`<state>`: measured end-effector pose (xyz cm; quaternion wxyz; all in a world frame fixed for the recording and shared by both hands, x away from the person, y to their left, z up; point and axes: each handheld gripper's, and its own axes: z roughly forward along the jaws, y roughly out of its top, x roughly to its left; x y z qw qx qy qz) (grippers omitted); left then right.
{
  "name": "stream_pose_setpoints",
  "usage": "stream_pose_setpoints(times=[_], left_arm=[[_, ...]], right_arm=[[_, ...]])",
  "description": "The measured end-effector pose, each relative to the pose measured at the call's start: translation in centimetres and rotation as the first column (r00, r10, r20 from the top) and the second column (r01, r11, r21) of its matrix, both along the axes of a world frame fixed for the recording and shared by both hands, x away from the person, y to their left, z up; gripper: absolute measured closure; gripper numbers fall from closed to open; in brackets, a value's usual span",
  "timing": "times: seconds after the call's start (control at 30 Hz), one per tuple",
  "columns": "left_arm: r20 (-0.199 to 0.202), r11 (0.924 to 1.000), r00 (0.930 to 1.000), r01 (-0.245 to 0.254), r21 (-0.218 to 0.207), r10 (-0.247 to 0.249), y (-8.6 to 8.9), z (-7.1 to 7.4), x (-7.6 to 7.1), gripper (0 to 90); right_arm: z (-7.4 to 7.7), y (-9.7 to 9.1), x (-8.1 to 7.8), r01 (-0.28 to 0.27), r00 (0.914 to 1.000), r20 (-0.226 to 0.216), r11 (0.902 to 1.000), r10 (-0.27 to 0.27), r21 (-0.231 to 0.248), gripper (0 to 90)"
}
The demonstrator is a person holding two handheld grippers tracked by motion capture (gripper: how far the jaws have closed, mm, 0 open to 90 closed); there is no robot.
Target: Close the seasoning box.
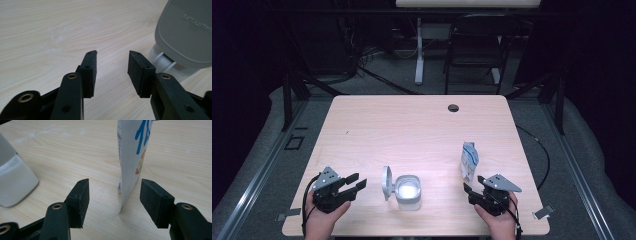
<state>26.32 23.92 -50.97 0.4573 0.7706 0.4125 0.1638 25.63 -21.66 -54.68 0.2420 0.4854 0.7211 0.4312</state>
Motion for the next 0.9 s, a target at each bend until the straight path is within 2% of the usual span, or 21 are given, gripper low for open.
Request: stream_pose_setpoints(times=[0.27, 0.43, 0.57, 0.9], left_arm=[[-0.004, 0.9993, 0.9993, 0.036, -0.003, -0.036, -1.0, 0.9, -0.5, 69.9], [0.000, 0.9980, 0.9980, 0.063, -0.003, -0.063, -1.7, 1.4, -0.9, 83.1], [-0.003, 0.9956, 0.9956, 0.094, -0.003, -0.094, -2.4, 1.8, -1.2, 90.0], [0.015, 0.9893, 0.9893, 0.146, -0.012, -0.145, -3.8, 2.6, -1.7, 90.0]], right_arm=[[0.1, -0.4, -0.1, 0.011, 0.9999, -0.004, 0.9998, -0.011, 0.019, 40.0], [0.0, -0.4, -0.2, 0.009, 0.9998, -0.017, 0.9998, -0.009, 0.016, 39.8], [-0.1, -0.3, -0.2, 0.004, 0.9998, -0.019, 0.9998, -0.003, 0.018, 39.6], [-0.3, -0.2, -0.1, 0.004, 0.9996, -0.029, 0.9999, -0.003, 0.015, 39.6]])
